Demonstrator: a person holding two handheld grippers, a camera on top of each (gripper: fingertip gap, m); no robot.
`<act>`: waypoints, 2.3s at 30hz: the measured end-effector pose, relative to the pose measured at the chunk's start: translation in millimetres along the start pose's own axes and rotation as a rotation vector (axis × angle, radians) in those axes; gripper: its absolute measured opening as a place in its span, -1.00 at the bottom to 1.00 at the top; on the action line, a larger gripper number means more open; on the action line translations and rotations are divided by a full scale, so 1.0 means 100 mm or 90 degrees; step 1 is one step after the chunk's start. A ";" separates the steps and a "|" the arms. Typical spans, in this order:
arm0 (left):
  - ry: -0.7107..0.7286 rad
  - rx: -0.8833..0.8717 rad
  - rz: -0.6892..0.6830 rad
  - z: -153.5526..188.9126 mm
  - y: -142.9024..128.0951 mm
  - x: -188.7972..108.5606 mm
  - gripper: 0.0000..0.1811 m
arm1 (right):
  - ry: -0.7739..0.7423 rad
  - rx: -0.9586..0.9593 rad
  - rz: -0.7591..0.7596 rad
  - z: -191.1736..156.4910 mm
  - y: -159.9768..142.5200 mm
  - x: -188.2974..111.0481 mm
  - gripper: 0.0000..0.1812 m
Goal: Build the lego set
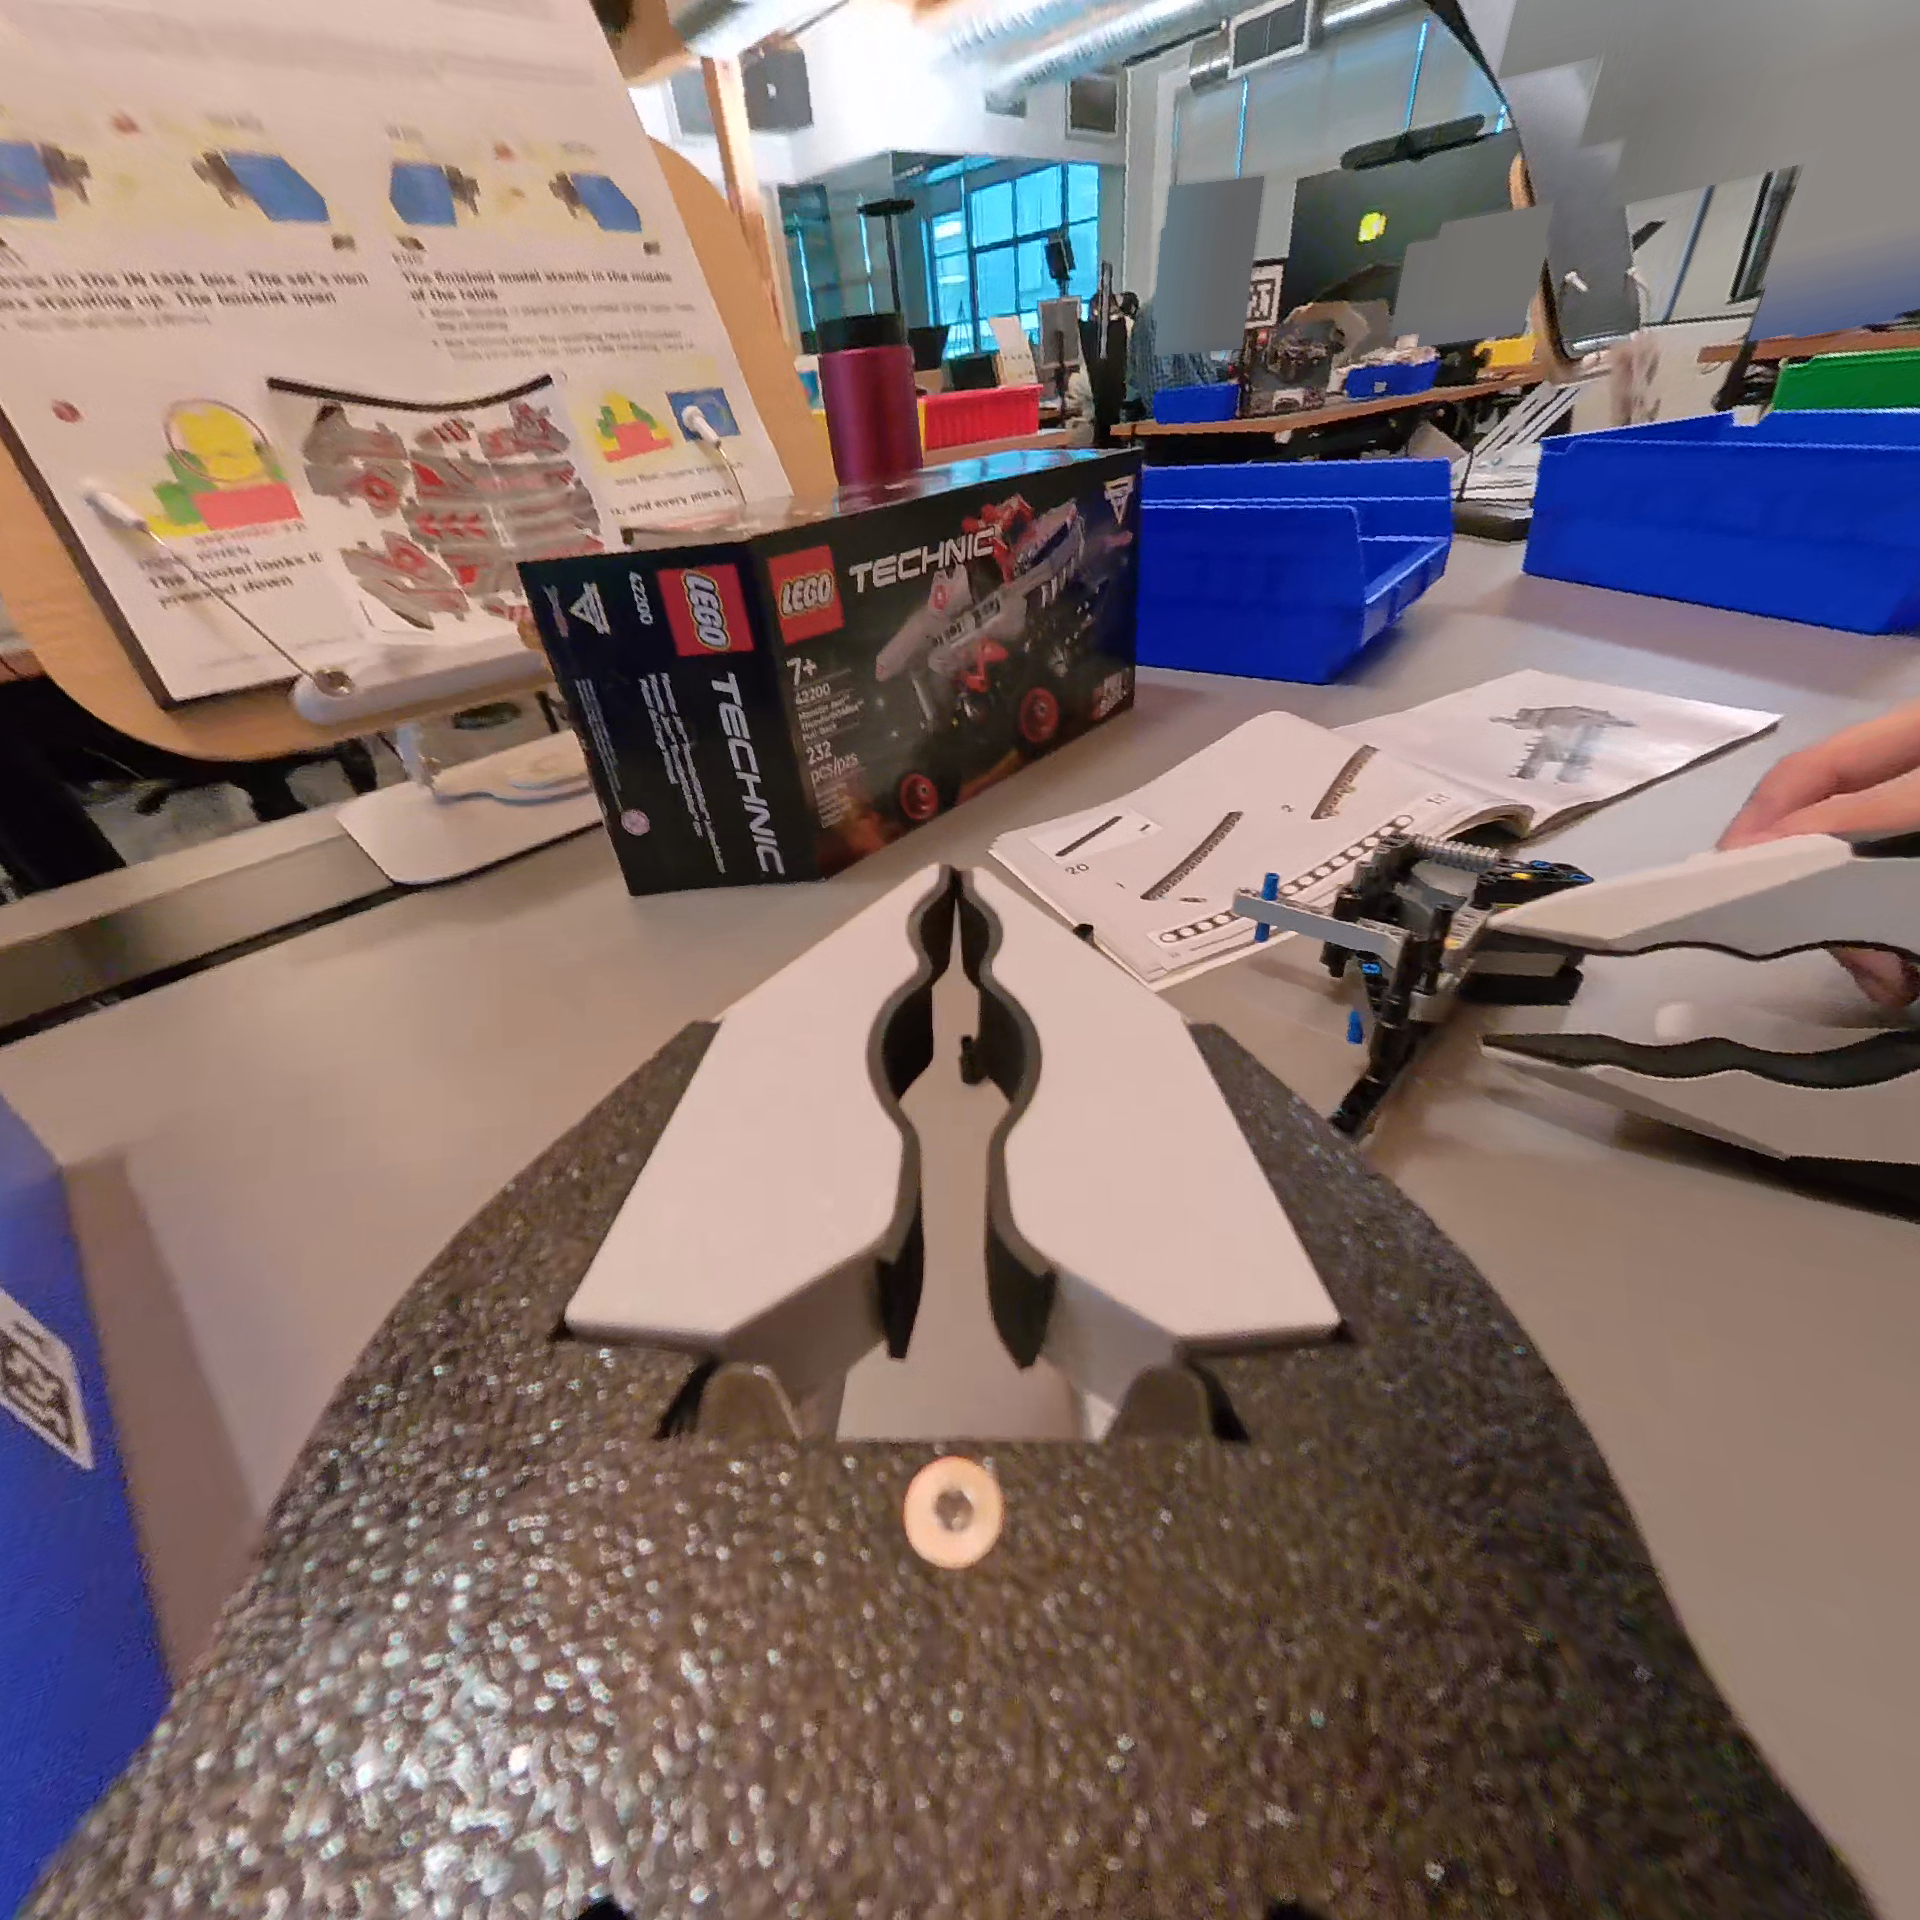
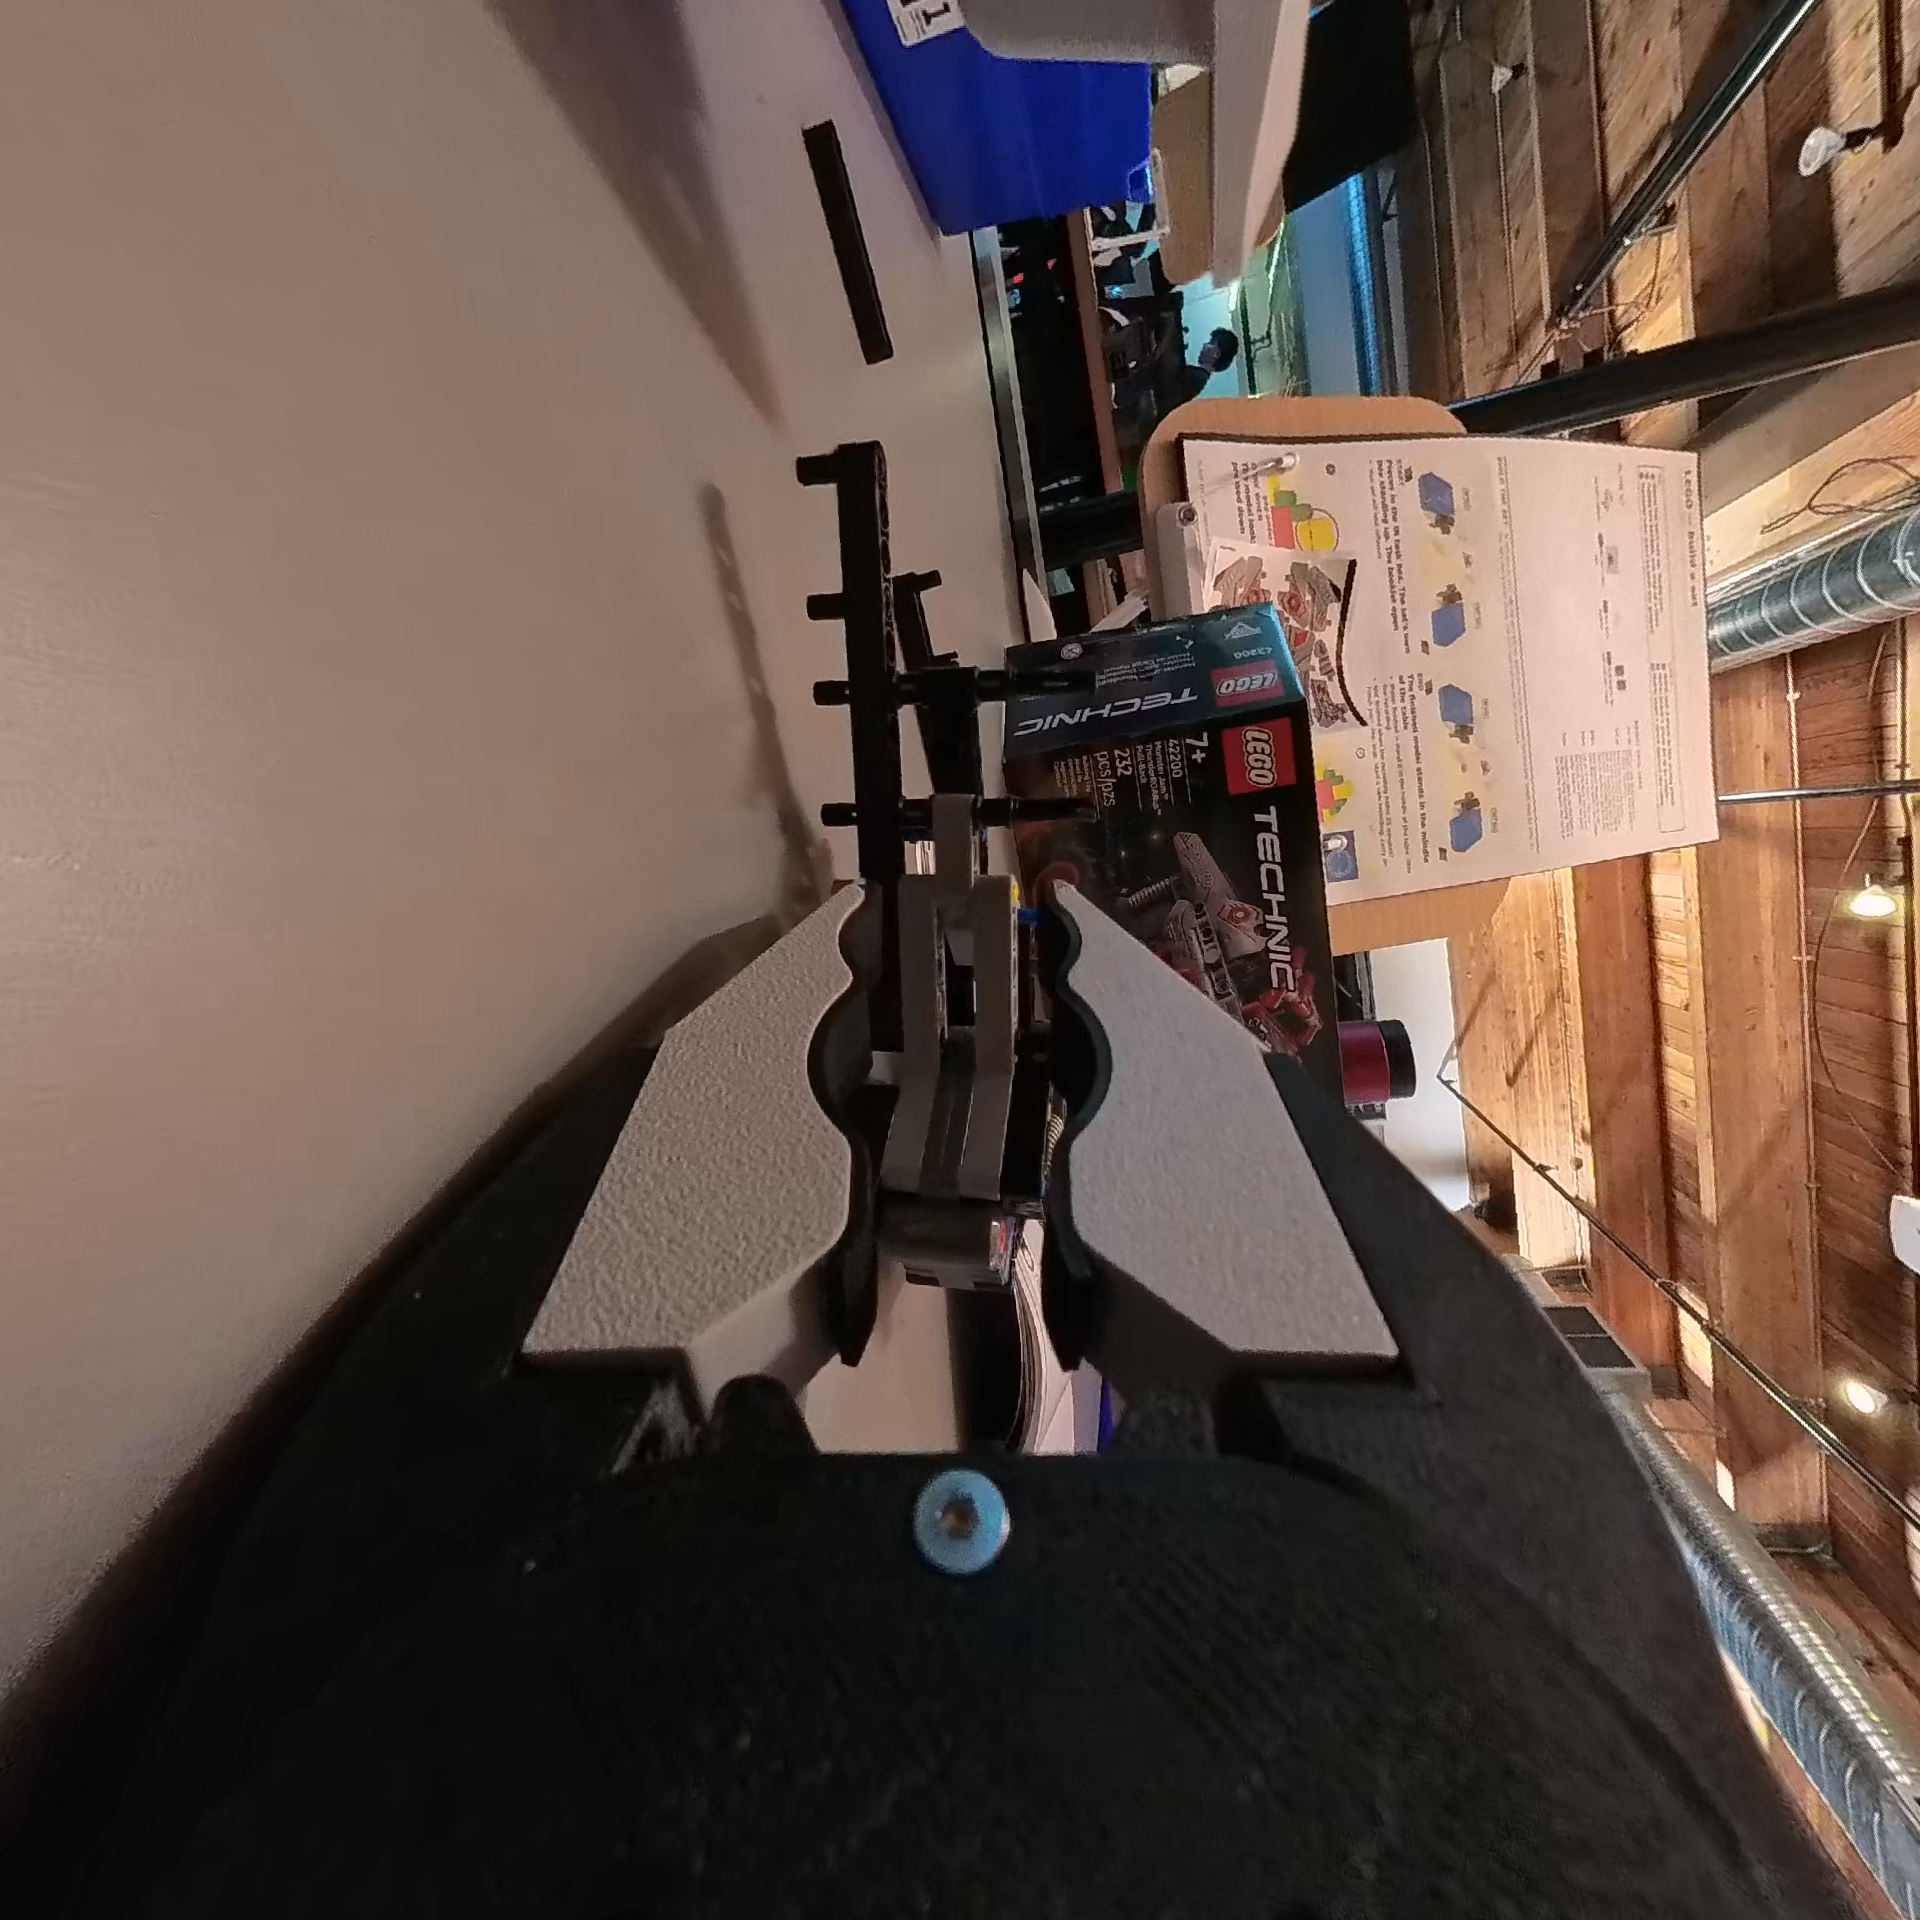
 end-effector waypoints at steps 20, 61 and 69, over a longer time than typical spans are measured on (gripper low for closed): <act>0.047 0.153 0.026 0.08 -0.01 -0.02 -1.00 | 0.010 -0.005 0.002 -0.02 0.02 0.00 -0.74; 0.045 0.177 0.020 0.09 -0.03 -0.01 -1.00 | 0.017 -0.006 0.010 -0.03 -0.06 -0.16 -0.97; 0.044 0.179 0.019 0.09 -0.03 -0.01 -1.00 | 0.040 -0.020 0.006 -0.07 -0.06 -0.15 -0.98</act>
Point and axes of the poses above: each gripper's, where its closed fingertips meet, x out along the fingers, y out of its top, z = x × y across the jaws, the point moved 9 cm from there along -x, back along the fingers, and after that the axes turned 7 degrees about z, right-handed, at the moved point
